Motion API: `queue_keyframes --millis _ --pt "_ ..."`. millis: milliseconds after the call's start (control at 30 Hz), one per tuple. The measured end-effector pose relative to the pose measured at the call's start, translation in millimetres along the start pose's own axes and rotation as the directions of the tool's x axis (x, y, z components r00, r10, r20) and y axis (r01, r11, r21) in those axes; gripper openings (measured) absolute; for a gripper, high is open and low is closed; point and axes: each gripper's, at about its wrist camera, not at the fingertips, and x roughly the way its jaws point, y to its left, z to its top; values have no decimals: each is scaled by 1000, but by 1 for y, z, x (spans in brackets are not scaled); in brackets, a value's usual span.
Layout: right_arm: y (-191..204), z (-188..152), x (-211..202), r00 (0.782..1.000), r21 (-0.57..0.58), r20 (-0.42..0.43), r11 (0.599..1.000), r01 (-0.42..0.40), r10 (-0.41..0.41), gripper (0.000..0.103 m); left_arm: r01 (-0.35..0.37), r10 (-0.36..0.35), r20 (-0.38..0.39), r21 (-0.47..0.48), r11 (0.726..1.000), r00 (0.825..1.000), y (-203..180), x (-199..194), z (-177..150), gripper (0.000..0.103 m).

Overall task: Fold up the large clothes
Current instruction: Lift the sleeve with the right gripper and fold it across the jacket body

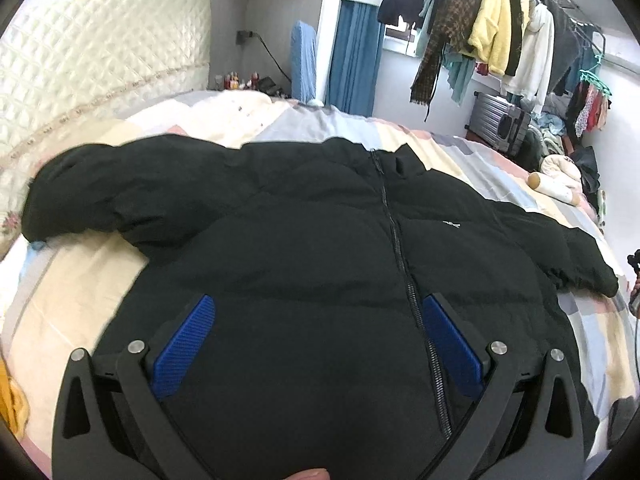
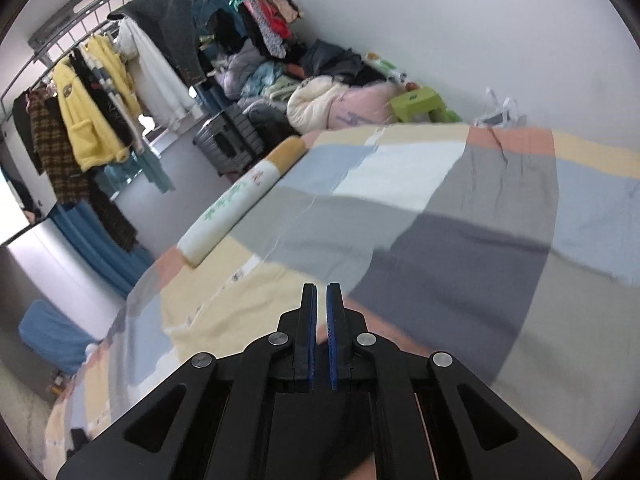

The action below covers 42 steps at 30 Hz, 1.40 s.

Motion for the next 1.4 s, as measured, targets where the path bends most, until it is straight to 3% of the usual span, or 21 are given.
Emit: queue_keyframes --millis 100,133,167,233,333,433,467,533,700,733,767,833,900,1100,1200,1400 --pt "-4 -16 -2 998 22 -48 999 -32 33 7 -6 5 23 13 1000 1000 0 -9 -1 103" --pt "-7 -23 0 996 47 -74 998 -43 46 19 -5 5 29 14 1000 1000 -1 -11 0 103" --pt "-12 -29 3 994 79 -96 995 -53 61 38 -3 2 34 11 1000 999 -1 -12 0 103" --pt "-20 -42 6 990 134 -113 988 -71 86 58 7 -7 34 0 1000 999 -1 -12 2 103" --pt "-24 -54 15 985 156 -138 984 -83 105 60 8 -8 32 -3 1000 999 0 -10 2 103" --pt "-37 -68 34 981 249 -169 967 -55 100 88 2 -2 19 -6 1000 1000 0 -5 1 103" --pt "-42 -71 40 978 289 -178 956 -53 108 88 3 -3 13 -8 1000 1000 0 -3 1 103" --pt "-48 -76 49 977 332 -177 942 -53 117 88 -2 2 12 -3 1000 1000 -2 -1 0 103" --pt "-43 -71 60 986 310 -121 948 -75 117 84 -15 15 7 15 1000 1000 -7 8 -1 103" --pt "-39 -69 61 986 300 -107 949 -92 129 70 -18 17 5 19 1000 1000 -9 11 -2 103" --pt "-34 -66 61 985 281 -100 953 -110 144 46 -17 17 3 19 1000 1000 -9 12 -2 103" --pt "-19 -61 58 985 207 -94 971 -120 141 22 -21 21 -7 23 1000 1000 -11 17 -1 103" --pt "-2 -57 49 990 124 -65 986 -115 124 14 -26 26 -14 27 999 1000 -13 19 1 103" --pt "38 -26 1 987 66 28 985 -157 156 8 -27 27 7 45 999 1000 -14 9 5 103" --pt "67 -6 -35 973 32 80 975 -218 215 7 -26 25 22 62 998 999 -12 -2 4 103" --pt "166 17 -118 944 -155 152 951 -269 292 7 -21 15 67 98 995 998 -8 -28 5 103"
